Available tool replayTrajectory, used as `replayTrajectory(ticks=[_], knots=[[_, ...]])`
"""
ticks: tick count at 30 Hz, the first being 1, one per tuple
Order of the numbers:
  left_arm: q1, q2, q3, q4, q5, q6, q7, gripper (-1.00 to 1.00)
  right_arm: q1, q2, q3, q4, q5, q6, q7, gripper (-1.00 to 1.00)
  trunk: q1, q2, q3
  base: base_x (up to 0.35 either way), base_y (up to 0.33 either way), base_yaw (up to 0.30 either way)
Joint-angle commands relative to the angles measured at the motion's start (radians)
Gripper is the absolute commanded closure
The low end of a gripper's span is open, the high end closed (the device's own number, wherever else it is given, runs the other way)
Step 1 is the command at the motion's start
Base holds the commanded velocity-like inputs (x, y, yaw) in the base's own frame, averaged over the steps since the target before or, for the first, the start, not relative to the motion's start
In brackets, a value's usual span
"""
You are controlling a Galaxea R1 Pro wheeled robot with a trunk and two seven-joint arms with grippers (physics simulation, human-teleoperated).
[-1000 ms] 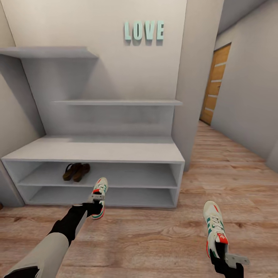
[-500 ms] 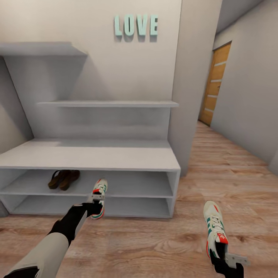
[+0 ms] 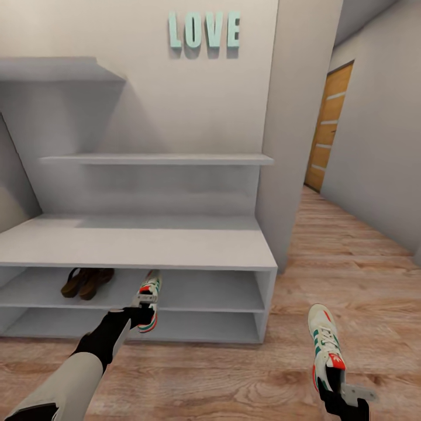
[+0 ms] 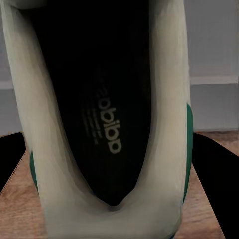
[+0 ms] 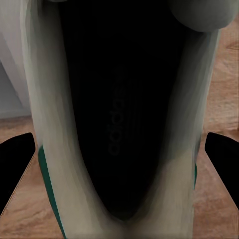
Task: Pick up the two gym shoes and the two sandals from the corridor floor and place them onto the hallstand (shoe rack) in the corridor, making sure they are on the rack and not on the floor. Arrange them so the two gym shoes are next to each other and the two sandals are next to each other.
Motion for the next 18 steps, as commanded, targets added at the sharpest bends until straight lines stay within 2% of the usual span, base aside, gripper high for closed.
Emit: replayTrajectory(ticks=[1,4,12,18], knots=[[-0.001,-0.001,0.007,-0.002,-0.01,0.005,-0.01,1.0,-0.001,0.0,-0.002,0.001,-0.009,-0.003,0.008,1.0,0.0,0.0,-0.001,0.299,0.0,0.0],[-0.001,0.0,0.007,-0.002,-0.01,0.005,-0.01,1.0,-0.001,0.0,-0.002,0.001,-0.008,-0.003,0.008,1.0,0.0,0.0,-0.001,0.23,0.0,0.0],[-0.001,-0.004,0.006,-0.002,-0.01,0.003,-0.01,1.0,-0.001,0.0,-0.002,0.001,-0.009,-0.003,0.008,1.0,0.0,0.0,-0.001,0.078,0.0,0.0],[-0.001,-0.005,0.006,-0.002,-0.01,0.003,-0.01,1.0,-0.001,0.0,-0.002,0.001,-0.009,-0.003,0.008,1.0,0.0,0.0,-0.001,0.275,0.0,0.0]])
